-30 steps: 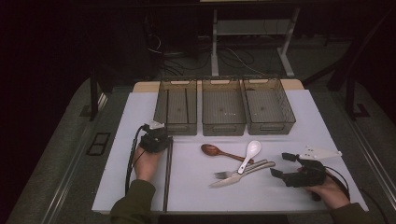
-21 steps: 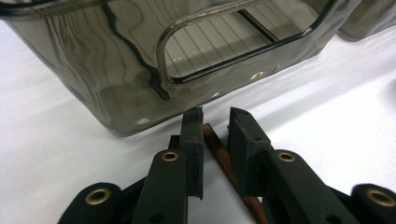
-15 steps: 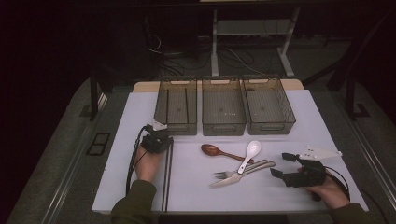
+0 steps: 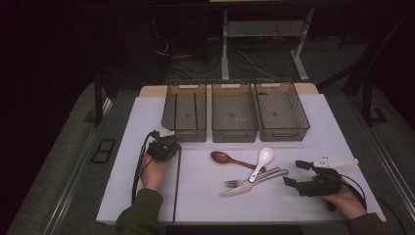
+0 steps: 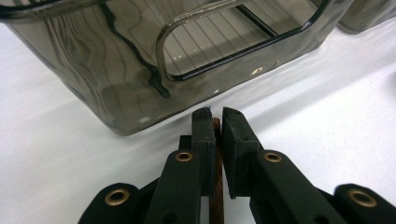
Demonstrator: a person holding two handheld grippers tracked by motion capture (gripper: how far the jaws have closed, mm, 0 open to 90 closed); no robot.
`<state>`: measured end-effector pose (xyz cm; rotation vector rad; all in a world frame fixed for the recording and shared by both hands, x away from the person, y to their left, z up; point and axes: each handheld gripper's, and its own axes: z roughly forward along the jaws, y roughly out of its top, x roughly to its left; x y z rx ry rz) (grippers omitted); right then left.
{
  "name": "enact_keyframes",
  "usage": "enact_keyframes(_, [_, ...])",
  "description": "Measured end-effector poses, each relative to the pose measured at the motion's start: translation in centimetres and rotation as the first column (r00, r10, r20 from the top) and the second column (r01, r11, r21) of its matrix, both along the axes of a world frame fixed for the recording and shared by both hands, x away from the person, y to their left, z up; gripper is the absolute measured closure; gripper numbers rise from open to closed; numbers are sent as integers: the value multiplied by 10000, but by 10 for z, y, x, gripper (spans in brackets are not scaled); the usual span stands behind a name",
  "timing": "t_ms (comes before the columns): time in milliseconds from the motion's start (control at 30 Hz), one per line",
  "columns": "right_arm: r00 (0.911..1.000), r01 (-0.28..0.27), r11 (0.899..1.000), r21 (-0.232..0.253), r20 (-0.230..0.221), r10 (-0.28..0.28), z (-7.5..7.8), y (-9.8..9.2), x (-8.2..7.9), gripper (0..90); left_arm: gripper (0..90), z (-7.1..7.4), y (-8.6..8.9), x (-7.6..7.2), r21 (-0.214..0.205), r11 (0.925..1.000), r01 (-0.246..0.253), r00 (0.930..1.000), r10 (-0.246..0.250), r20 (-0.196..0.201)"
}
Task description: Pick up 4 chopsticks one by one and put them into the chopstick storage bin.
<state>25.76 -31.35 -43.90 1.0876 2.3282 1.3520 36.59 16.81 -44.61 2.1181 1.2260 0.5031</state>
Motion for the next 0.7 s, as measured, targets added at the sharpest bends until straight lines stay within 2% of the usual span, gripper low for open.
enact_keyframes(233, [10000,-17,10000,-5,5,17,0,0,0,178,820,0,2,0,-202,9998,-35,10000,34,-88])
enact_keyframes(367, [10000,6,10000,8,3,-6,0,0,0,177,733,3,5,-2,-286,9996,-71,10000,71,-33])
enact_keyframes(600, [10000,-3,10000,14,17,3,1,0,0,178,694,19,16,-22,-705,9969,335,9994,-333,45])
enact_keyframes(700, [10000,-13,10000,23,23,13,1,0,0,177,694,25,25,-35,-898,9944,561,9984,-558,53])
